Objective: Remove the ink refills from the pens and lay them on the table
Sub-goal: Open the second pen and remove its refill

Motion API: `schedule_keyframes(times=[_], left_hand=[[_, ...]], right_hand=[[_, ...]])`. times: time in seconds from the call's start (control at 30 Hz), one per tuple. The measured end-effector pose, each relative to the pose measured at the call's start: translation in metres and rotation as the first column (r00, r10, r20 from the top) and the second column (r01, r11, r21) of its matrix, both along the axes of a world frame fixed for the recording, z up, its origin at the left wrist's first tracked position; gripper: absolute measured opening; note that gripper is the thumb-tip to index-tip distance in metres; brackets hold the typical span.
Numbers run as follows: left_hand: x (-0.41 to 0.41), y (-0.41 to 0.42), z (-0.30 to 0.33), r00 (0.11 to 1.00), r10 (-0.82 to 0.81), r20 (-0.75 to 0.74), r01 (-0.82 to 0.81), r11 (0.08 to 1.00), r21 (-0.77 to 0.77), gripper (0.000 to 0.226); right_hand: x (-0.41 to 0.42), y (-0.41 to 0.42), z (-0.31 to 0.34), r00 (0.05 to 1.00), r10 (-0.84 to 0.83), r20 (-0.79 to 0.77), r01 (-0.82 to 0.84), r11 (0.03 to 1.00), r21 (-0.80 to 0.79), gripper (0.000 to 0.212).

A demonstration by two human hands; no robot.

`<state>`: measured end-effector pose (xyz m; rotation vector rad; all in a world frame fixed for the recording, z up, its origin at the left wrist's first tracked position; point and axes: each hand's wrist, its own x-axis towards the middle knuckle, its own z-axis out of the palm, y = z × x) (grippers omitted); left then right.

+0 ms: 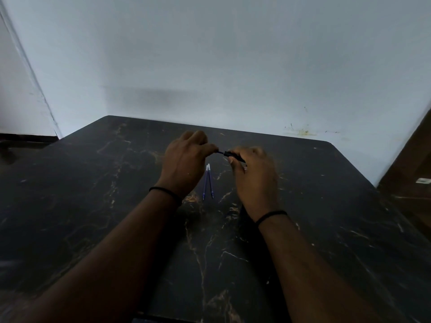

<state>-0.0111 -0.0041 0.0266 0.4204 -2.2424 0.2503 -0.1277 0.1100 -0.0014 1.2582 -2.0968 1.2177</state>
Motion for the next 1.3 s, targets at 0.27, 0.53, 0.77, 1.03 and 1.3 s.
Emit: schedule_keyframes(times=[0.27, 0.53, 0.77, 1.03, 1.3], left_hand=[[-0.006, 0.001, -0.006, 0.978, -0.124, -0.167, 0.124, 0.992, -0.009, 0.036], [-0.001, -0.009, -0.01, 0.621, 0.039, -0.783, 0.473, 0.777, 0.415, 0.028], [-0.005, -0.011, -0.006, 0.606, 0.269, -0.748, 0.698, 0.271, 0.663, 0.032], [-0.002, -0.01, -0.012, 0.658, 0.225, -0.718, 0.745, -0.061, 0.664, 0.032], [0.0, -0.013, -0.01, 0.64, 0.247, -0.728, 0.758, -0.042, 0.651, 0.031]], right_hand=[[-0.001, -0.001, -0.008, 0.985, 0.036, 0.171, -0.041, 0.999, 0.027, 0.012], [-0.001, -0.008, -0.013, 0.901, 0.152, 0.406, -0.126, 0.988, -0.089, 0.008], [0.002, -0.006, -0.012, 0.945, 0.198, 0.261, -0.185, 0.98, -0.074, 0.008], [0.007, -0.001, -0.006, 0.979, 0.197, 0.052, -0.196, 0.98, -0.019, 0.01], [0.004, -0.003, -0.007, 0.983, 0.182, 0.033, -0.181, 0.983, -0.035, 0.01]])
